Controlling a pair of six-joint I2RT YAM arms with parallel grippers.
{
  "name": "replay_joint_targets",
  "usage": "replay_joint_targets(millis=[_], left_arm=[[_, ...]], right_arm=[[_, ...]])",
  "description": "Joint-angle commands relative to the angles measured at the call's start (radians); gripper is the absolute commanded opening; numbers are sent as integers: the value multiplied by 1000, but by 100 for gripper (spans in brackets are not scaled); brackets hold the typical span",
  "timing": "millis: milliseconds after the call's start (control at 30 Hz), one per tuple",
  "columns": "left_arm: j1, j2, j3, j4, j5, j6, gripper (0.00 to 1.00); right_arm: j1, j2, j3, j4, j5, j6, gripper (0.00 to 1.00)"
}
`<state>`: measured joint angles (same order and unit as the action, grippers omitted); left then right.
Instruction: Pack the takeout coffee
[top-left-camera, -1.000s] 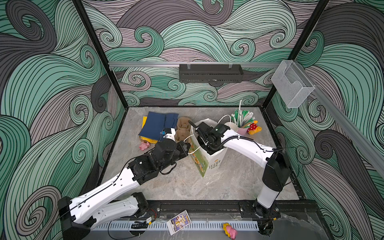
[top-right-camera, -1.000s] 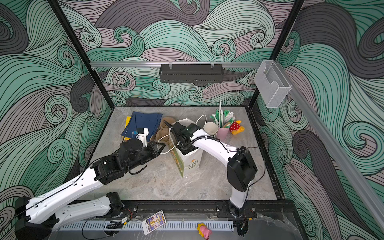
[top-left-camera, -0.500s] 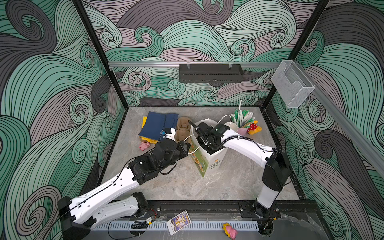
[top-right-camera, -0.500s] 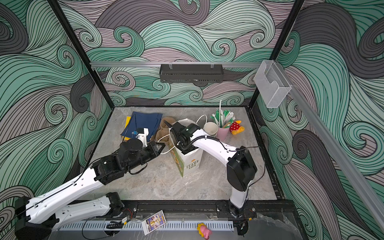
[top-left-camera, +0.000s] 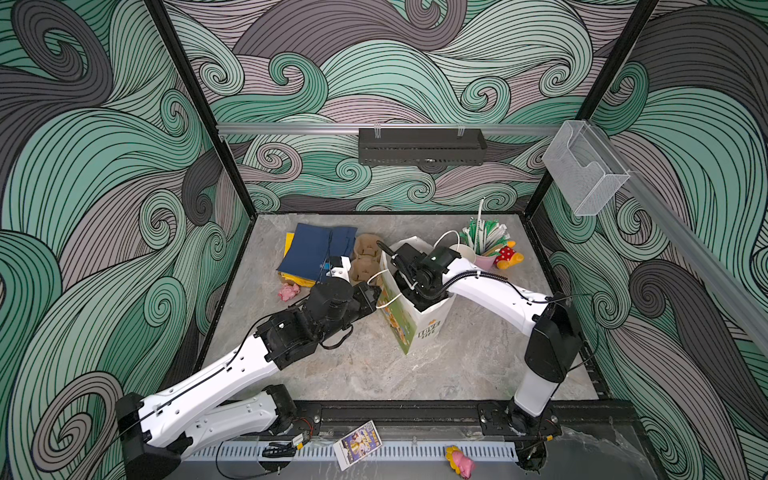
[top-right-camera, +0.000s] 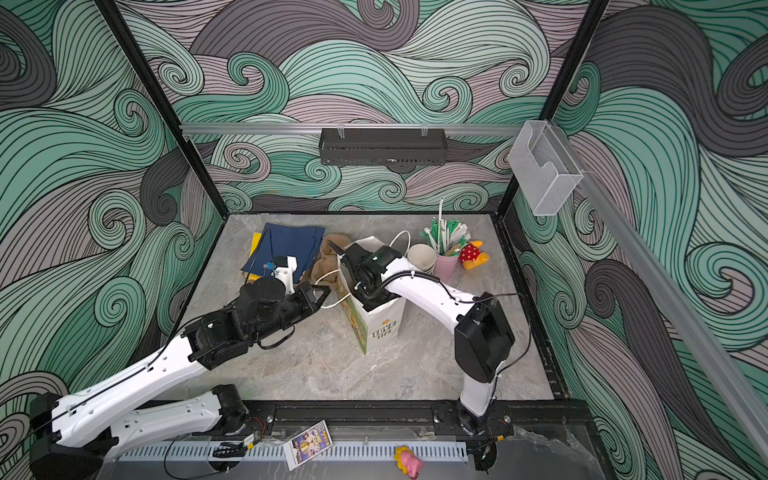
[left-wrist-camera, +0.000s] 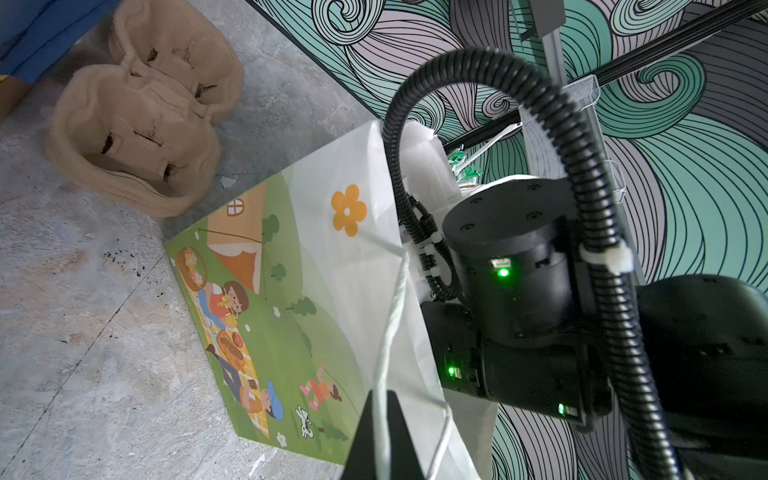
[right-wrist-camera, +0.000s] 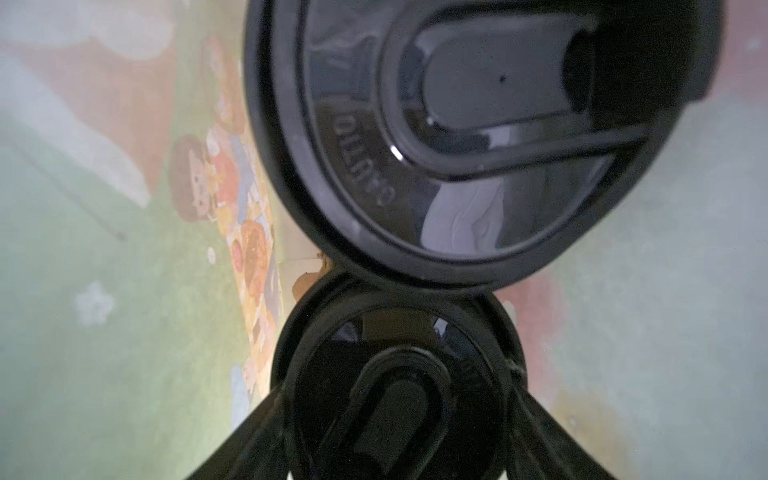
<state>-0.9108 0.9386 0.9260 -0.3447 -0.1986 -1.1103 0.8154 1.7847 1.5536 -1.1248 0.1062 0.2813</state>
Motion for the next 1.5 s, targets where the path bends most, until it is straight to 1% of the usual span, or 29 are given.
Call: replay_joint_targets(millis=[0,167,300,1033,1233,1467], left_arm=[[5,2,-7,-19,-18,-5,0],[5,1,-11,-26,-26,-15,0],[6,-3,-18,-32,-43,-28,0],[6,-12,-33,-55,-71,-47,0],[4,-11,-36,-57,-73,-46,0],[4,-6,-26,-79,-76,-44,0]], right_arm=[[10,28,-24,-56,-66,13,80],[13,-16,1,-73,-49,15,88],[19,-39,18,-81,-36,18,90],[30,-134,73,-87,-1,53,93],[31,-154,107,-82,14,61,90],[45,-213,175,-74,74,57,89]])
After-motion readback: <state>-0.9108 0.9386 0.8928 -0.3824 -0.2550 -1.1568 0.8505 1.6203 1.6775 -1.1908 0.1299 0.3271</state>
